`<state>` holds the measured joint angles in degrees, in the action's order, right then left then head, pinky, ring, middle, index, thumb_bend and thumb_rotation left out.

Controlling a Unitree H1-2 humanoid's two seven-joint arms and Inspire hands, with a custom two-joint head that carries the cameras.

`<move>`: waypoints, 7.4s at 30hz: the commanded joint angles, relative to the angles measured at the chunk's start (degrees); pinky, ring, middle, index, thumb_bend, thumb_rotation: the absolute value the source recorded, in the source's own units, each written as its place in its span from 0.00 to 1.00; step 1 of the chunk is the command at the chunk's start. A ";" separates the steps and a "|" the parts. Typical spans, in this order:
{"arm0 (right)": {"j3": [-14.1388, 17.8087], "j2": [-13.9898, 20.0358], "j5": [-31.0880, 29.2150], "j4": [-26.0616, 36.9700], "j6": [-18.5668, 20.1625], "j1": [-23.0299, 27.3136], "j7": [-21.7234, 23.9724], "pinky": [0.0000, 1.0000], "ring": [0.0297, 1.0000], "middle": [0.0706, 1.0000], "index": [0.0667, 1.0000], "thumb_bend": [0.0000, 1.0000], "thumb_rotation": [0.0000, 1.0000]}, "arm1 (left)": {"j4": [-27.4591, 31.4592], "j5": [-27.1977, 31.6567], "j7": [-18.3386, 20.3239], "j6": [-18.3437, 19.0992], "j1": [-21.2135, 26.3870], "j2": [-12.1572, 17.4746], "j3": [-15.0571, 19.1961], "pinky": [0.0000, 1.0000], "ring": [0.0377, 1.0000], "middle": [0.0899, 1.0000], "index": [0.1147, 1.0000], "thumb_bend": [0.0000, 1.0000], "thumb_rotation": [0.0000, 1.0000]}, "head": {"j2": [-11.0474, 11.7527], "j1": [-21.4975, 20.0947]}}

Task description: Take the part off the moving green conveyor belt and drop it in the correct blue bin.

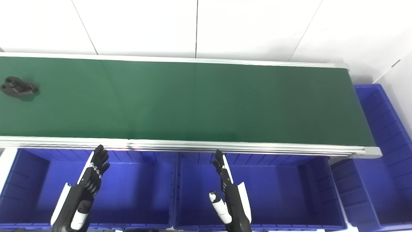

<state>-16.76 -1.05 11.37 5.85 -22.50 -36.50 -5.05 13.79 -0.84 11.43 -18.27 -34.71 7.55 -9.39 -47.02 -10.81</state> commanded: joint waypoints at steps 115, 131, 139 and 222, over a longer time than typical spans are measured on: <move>6.29 4.79 16.63 11.55 7.81 24.29 -1.33 0.87 0.93 0.96 0.97 0.98 0.67 | -17.72 -4.01 -7.13 -8.64 10.23 -2.40 -6.67 0.89 0.96 0.98 1.00 0.96 0.90 | 15.10 11.09; 3.34 2.35 28.06 3.91 31.58 51.28 9.30 0.93 0.92 0.90 0.92 1.00 0.70 | -18.75 -4.69 -8.40 -8.65 11.45 -2.38 -7.61 0.88 0.95 0.95 1.00 0.97 0.90 | 15.00 10.84; 0.12 1.53 31.18 -13.98 33.81 63.22 7.46 1.00 0.92 0.91 0.92 1.00 0.73 | -18.95 -5.29 -9.80 -8.65 11.65 -2.61 -8.85 0.88 0.96 0.96 1.00 0.97 0.89 | 15.13 12.75; -28.65 -0.42 46.56 -49.83 41.33 72.76 2.29 0.10 0.15 0.42 0.44 0.53 0.00 | -8.58 -8.68 -12.05 -8.41 1.84 -5.78 -14.04 0.87 0.95 0.97 1.00 0.99 0.91 | 10.06 14.74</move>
<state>-45.03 -2.28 58.32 -42.04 16.72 39.08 -6.37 3.04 -10.40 -1.00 -24.55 -32.32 1.87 -23.39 -36.91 4.13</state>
